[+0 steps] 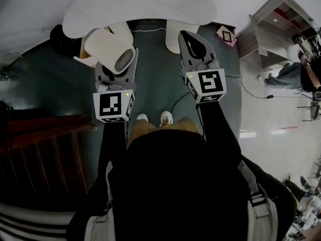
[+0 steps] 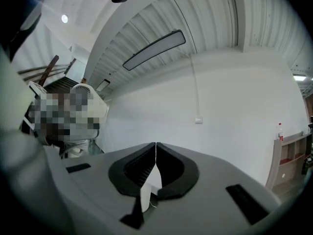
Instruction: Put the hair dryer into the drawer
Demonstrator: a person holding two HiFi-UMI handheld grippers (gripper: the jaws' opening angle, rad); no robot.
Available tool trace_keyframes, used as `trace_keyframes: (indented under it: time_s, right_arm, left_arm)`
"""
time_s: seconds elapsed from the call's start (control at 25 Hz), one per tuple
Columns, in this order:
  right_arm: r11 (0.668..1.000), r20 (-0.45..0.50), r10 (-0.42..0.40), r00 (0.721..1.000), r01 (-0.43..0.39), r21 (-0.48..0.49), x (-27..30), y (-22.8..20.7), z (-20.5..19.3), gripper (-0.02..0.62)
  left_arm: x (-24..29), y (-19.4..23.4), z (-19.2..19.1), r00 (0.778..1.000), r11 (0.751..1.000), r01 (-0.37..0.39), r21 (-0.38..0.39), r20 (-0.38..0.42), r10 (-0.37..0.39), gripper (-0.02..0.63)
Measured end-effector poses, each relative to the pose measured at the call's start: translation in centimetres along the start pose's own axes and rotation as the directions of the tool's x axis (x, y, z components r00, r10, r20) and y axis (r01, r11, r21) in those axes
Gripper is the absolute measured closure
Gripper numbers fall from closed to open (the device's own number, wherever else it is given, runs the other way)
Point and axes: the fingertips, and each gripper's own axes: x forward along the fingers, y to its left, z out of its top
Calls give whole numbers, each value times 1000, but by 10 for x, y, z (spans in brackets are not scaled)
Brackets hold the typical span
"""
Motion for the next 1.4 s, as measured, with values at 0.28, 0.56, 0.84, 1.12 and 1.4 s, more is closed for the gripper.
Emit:
trace_keyframes:
  time_s: [0.28,0.56,0.84,1.12,1.4]
  right_arm:
    - [1000,4,27,1000,-27,-2,6,-1,-3,568]
    - [997,10,82,997,-82,1,22,13,-1,568]
    - [992,14,123,992,-123,10,54,32,-1,568]
    - [988,33,155,987,-155,-7,95,55,4,568]
    - [989,43,144,989,-144,-18,156,75,4,568]
  left_arm:
    - [-1,1,-1,1000,1000,-25,10,-6,25,376]
    - [-6,16,1,998,998,-67,19,-7,67,376]
    - [-8,49,-7,994,993,-111,27,-21,112,376]
    - [1,95,-19,989,989,-146,29,-27,147,376]
    - [20,153,-36,990,990,-140,15,-28,140,376]
